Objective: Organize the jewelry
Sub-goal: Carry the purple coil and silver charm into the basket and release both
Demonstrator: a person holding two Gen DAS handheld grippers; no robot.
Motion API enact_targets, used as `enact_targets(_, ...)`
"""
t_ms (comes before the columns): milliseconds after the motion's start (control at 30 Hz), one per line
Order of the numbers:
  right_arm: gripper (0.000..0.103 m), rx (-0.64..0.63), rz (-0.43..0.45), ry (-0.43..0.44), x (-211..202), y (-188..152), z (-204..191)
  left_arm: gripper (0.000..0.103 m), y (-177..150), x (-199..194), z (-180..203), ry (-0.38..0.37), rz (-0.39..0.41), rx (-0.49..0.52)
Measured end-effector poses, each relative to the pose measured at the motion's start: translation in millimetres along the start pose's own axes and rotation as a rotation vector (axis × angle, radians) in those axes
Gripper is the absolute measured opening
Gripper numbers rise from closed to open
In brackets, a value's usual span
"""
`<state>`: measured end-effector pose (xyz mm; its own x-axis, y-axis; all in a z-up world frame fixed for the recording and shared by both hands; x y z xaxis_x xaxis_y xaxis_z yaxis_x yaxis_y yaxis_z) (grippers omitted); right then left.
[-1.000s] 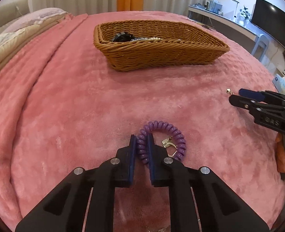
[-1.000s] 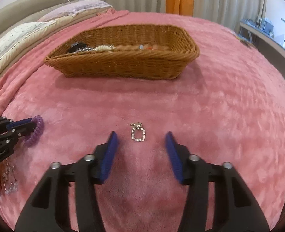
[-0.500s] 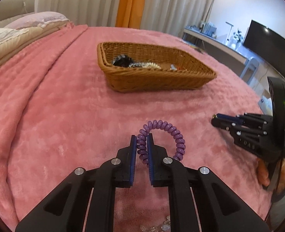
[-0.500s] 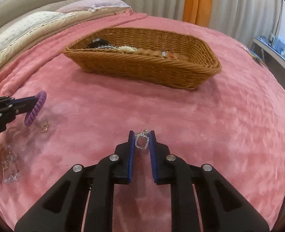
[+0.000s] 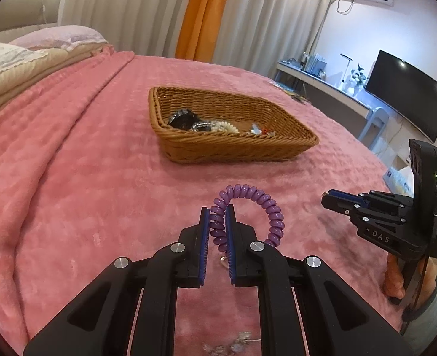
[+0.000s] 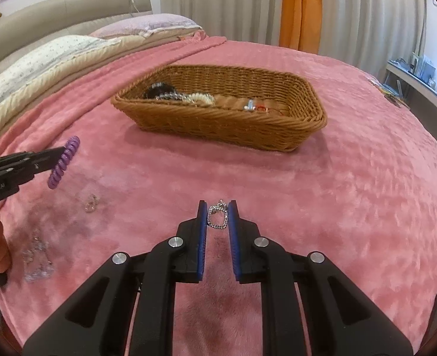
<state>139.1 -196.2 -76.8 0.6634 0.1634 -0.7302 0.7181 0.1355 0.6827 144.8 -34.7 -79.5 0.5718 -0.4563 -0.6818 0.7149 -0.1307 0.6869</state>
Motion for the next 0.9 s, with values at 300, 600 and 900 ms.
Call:
enact_targets(300, 0.012, -0.028, 0.133, -0.001, -59.4, 43.2, -4.5, 0.009, 34.6, -36.6, 15.7, 0.015, 0.07, 0.024)
enact_targets(600, 0.012, -0.038, 0.235, -0.02, -84.7, 115.7, 0.9, 0.009, 111.5, -55.6, 27.0, 0.042, 0.148, 0.039)
enact_targets(900, 0.012, 0.02, 0.159, -0.043, -18.1, 158.8, 29.9, 0.009, 158.4, 11.2, 16.8, 0.08, 0.079, -0.001)
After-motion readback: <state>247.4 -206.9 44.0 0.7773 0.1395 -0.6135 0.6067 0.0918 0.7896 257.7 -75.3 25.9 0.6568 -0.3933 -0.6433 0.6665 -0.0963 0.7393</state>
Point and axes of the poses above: each gripper's, at about its wrist camera, not at the fingertips, and x roughly the way its jaws point, z to its right, y to its top, the point moved 9 cm from there along x, roughly the way its jaws point, and after that the axes turned 7 degrees about -z, right-handed, at the moved point
